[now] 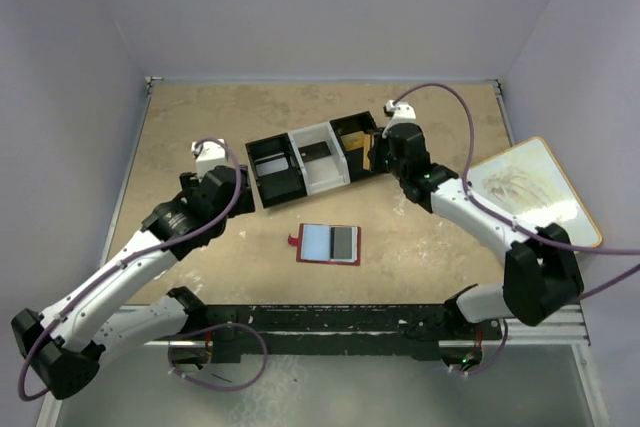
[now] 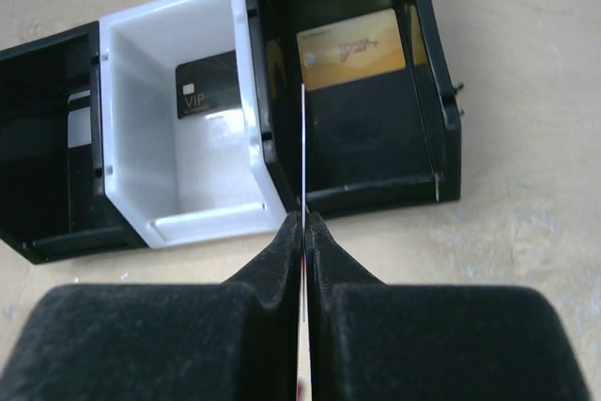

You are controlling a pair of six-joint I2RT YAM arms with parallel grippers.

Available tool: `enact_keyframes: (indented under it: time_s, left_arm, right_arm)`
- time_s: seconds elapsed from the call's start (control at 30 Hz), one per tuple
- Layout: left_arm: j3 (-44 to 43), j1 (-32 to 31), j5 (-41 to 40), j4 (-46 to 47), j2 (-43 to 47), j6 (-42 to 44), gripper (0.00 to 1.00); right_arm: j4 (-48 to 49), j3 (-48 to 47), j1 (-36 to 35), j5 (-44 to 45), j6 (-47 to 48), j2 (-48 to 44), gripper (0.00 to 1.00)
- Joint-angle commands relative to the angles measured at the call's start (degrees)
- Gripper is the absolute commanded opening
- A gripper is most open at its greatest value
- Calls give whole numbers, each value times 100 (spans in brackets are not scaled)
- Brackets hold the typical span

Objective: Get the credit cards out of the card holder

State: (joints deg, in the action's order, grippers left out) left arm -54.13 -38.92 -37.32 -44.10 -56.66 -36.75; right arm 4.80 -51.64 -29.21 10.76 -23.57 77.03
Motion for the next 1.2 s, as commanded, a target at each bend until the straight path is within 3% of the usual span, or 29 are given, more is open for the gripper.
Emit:
enact_keyframes:
  time_s: [0.0, 0.4, 0.53, 1.17]
  left_arm:
    - [313, -2, -81, 358, 535, 261, 82]
    - [218, 3, -417, 252, 150, 328, 82]
    - [234, 3, -464, 269, 220, 318, 82]
    - [248, 5, -487, 272, 333, 382, 81]
  right_arm:
    - [24, -717, 23, -151, 378, 488, 0]
    - [-325, -1704, 21, 404, 821, 1926, 0]
    - [-470, -1923, 24, 177, 867, 2186, 0]
    - [-388, -1377, 8, -1072, 653, 1950, 0]
